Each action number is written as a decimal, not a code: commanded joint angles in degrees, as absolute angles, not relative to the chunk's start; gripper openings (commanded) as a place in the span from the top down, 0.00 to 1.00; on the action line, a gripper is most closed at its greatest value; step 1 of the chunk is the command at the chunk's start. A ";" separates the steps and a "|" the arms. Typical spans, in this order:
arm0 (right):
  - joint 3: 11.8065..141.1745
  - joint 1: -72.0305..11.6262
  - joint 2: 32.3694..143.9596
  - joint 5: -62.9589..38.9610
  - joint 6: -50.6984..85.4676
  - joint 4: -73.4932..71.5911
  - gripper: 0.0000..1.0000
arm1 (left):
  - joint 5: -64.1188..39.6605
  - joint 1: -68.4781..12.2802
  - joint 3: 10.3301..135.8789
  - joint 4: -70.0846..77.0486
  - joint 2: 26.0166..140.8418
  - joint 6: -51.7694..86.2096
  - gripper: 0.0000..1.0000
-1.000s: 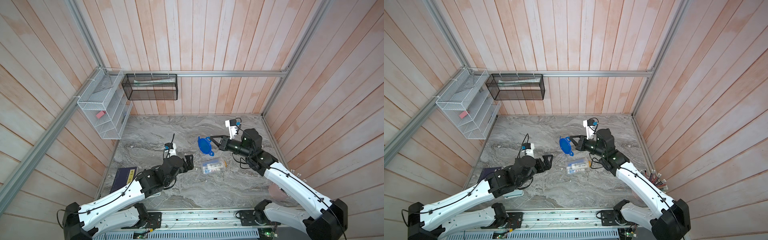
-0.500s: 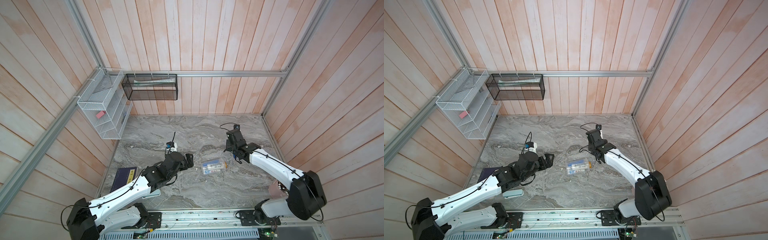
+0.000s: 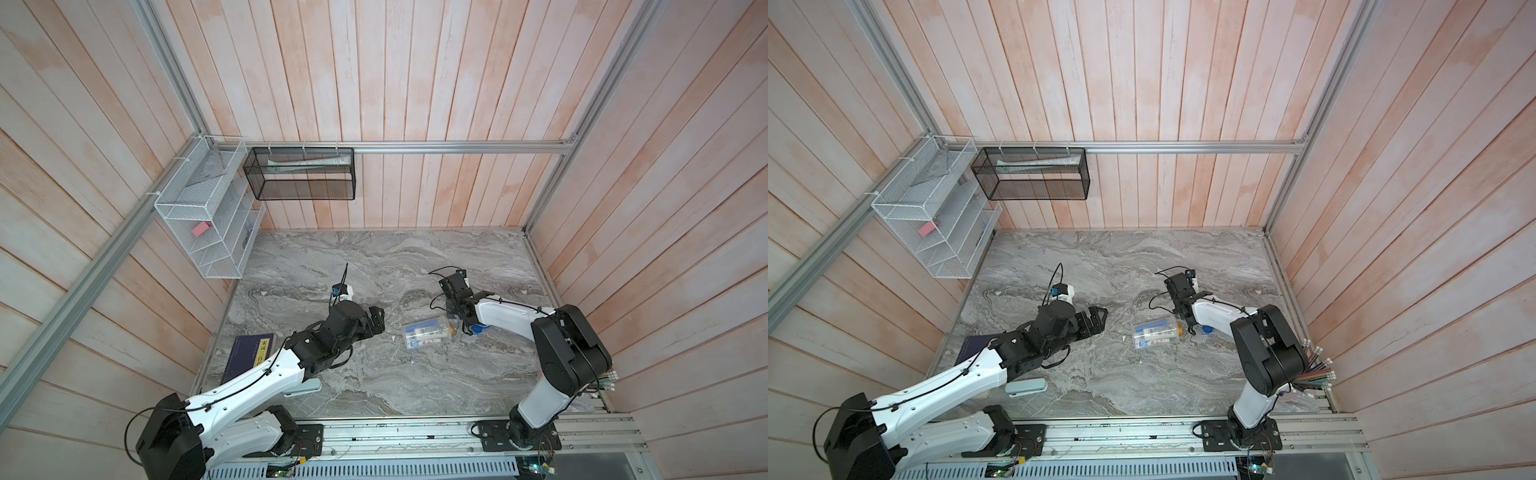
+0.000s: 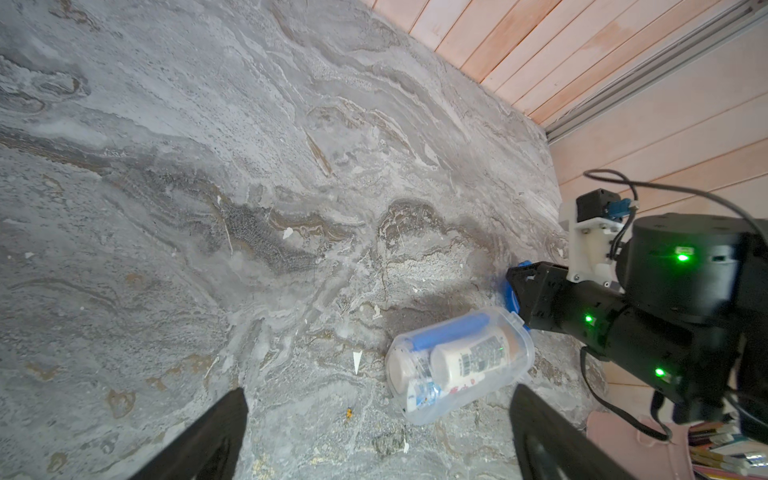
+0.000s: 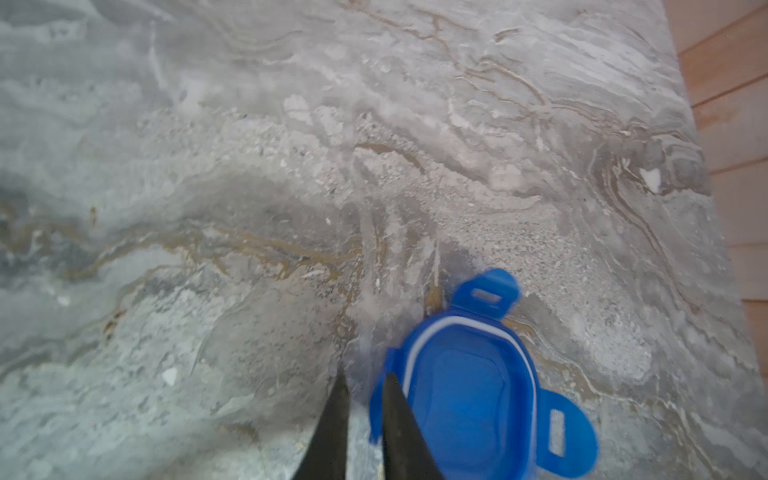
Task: Take out toiletry kits
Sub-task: Place the lid at the center of the board.
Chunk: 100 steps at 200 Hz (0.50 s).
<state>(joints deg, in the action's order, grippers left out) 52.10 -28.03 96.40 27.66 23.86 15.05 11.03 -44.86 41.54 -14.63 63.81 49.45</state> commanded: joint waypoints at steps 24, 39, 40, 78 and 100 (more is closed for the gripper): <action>45.75 -26.32 87.51 16.99 28.70 11.30 0.64 | 5.60 -42.99 43.12 -7.89 70.05 44.96 0.00; 43.78 -25.51 82.60 14.17 30.07 10.48 0.61 | 3.13 -42.63 44.12 -4.14 72.68 43.34 0.00; 43.60 -25.50 82.30 14.03 30.20 10.43 0.61 | 2.93 -42.63 44.21 -3.92 72.86 43.20 0.00; 41.38 -25.42 69.34 8.73 31.07 12.42 0.50 | -3.58 -42.28 47.52 3.66 80.46 40.38 0.00; 40.81 -25.58 63.38 3.19 28.77 14.14 0.48 | -5.85 -42.18 47.21 3.69 81.90 41.71 0.00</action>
